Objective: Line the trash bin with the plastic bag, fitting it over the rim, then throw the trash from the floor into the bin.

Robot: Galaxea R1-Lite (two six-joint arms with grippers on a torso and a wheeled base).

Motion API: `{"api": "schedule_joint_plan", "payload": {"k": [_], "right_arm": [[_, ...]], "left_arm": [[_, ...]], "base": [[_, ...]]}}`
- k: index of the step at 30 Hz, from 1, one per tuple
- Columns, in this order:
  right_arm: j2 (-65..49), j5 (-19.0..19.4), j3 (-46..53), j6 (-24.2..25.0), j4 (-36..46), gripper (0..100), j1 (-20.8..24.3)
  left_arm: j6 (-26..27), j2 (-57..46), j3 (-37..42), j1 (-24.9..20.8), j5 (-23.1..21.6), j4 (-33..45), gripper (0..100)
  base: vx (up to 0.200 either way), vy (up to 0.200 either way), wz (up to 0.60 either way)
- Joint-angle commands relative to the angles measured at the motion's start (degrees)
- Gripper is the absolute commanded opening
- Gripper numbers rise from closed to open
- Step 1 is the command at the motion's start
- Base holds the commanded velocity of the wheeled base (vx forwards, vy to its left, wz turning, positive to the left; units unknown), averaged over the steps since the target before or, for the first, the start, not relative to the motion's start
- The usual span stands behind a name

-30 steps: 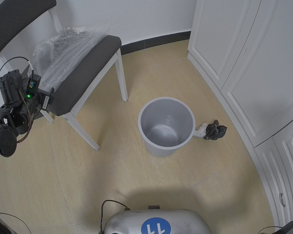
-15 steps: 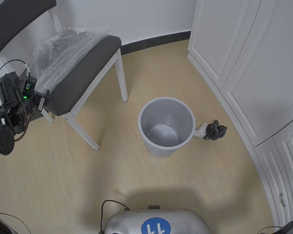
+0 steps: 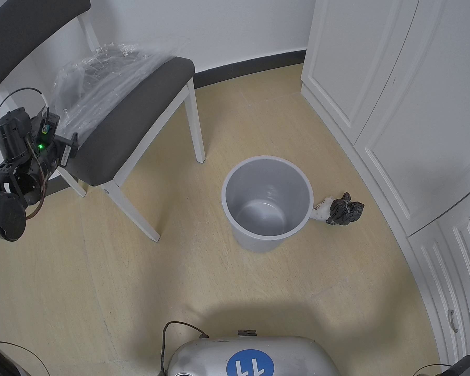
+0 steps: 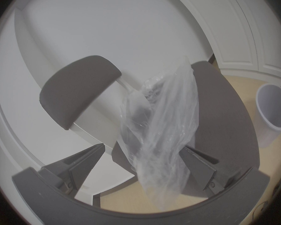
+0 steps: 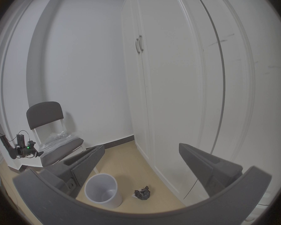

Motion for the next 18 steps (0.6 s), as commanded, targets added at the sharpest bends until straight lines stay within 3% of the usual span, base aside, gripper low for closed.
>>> {"api": "schedule_joint_plan", "payload": {"k": [1, 8, 18], "right_arm": [[-0.8, 0.1, -0.4, 0.0, 0.0, 100, 0.1], [-1.2, 0.1, -0.6, 0.0, 0.1, 100, 0.1], [-1.3, 0.1, -0.5, 0.0, 0.1, 100, 0.1]], "left_arm": [[0.1, 1.0, -3.0, 0.1, 0.1, -2.2, 100], [0.2, 0.7, -5.8, 1.1, 0.6, -4.3, 100], [-0.3, 3.1, -2.7, 1.3, 0.4, -4.5, 100]], "base": [[0.000, 0.000, 0.00], [0.000, 0.000, 0.00], [0.000, 0.000, 0.00]]}}
